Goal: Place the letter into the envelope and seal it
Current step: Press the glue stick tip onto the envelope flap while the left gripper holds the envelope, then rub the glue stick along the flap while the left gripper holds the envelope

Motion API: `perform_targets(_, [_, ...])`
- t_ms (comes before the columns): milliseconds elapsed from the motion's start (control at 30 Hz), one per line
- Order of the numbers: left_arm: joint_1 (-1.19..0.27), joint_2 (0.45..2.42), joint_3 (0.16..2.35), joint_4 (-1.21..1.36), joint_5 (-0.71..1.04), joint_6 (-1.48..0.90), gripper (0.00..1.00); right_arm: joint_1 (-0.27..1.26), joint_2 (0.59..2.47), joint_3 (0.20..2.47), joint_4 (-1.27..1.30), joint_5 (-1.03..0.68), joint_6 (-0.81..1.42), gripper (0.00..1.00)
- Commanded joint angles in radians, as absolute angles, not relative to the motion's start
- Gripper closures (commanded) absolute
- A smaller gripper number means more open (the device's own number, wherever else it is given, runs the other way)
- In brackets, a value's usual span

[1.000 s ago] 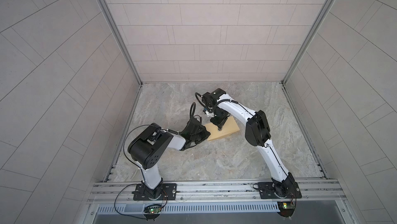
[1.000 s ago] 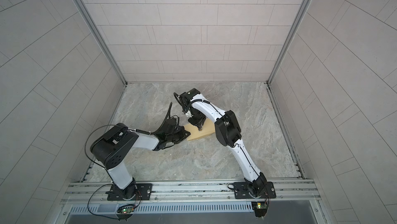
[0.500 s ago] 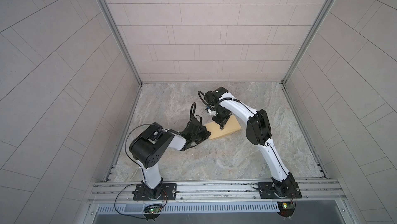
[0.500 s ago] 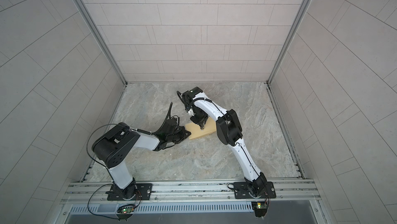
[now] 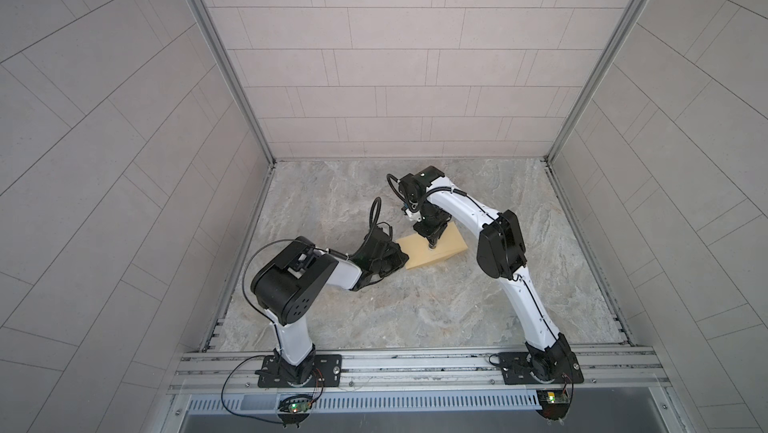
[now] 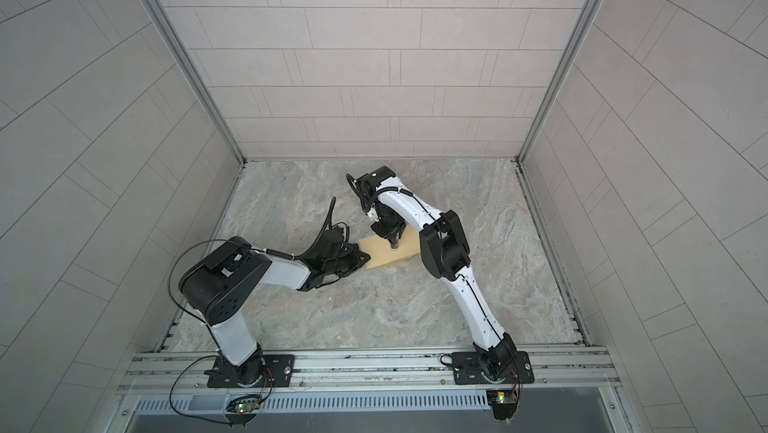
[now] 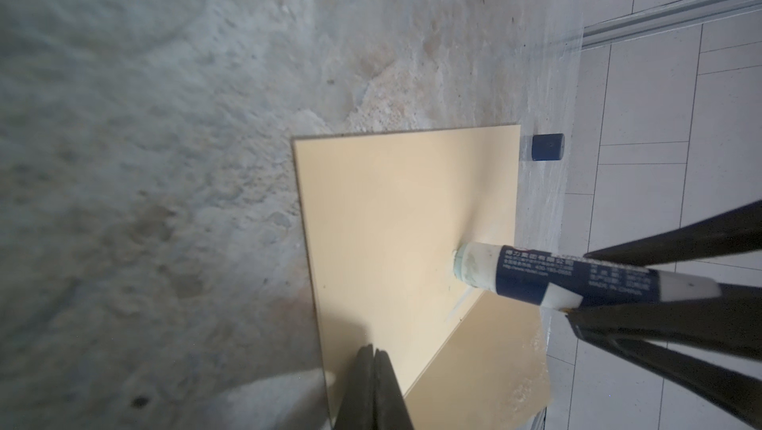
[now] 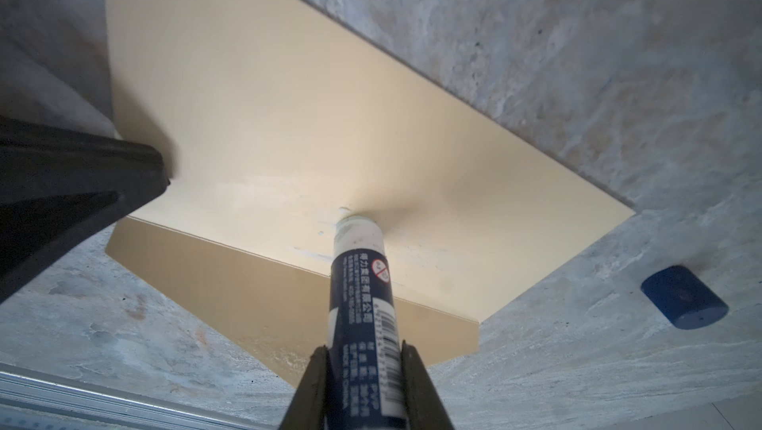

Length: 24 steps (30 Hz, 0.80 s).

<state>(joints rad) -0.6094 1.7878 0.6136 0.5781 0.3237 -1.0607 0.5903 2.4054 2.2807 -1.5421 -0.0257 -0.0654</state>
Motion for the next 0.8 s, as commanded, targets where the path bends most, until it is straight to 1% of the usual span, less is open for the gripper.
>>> perform_targets(0, [-0.614, 1.813, 0.613, 0.456, 0.271, -1.027, 1.00, 0.571, 2.444, 2.287, -1.569, 0.055, -0.048, 1.00])
perform_targets(500, [-0.616, 1.810, 0.619, 0.442, 0.265, -1.017, 1.00, 0.523, 2.465, 2.293, -1.606, 0.138, -0.028, 1.00])
perform_targets(633, [-0.616, 1.808, 0.618, 0.442, 0.266, -1.019, 1.00, 0.524, 2.473, 2.309, -1.604, 0.115, -0.028, 1.00])
perform_targets(767, [-0.615, 1.807, 0.617, 0.440, 0.265, -1.020, 1.00, 0.525, 2.452, 2.354, -1.596, 0.046, -0.033, 1.00])
